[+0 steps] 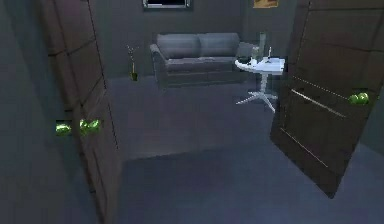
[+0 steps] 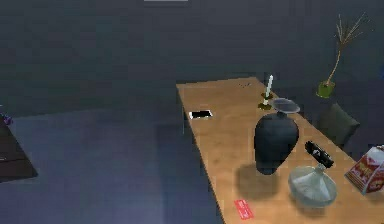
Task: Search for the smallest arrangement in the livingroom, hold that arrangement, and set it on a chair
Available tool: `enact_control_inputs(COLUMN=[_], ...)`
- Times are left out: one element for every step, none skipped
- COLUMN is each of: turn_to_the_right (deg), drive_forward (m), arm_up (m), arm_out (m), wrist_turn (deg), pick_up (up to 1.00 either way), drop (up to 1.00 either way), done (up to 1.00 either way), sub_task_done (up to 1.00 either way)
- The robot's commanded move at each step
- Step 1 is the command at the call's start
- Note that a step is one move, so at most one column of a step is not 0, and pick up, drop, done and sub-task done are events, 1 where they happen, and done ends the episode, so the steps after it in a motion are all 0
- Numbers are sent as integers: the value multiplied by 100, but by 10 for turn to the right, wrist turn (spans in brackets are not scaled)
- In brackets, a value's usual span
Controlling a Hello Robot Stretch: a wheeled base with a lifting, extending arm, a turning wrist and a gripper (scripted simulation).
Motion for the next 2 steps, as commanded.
enact_control_inputs(turn_to_the_right=[90,0], drive_forward=[0,100], arm_up=[0,0], arm_out=[0,0], wrist_turn=[0,0], pick_up=[0,0], drop=[0,0], done=[0,0], sub_task_done=[0,0])
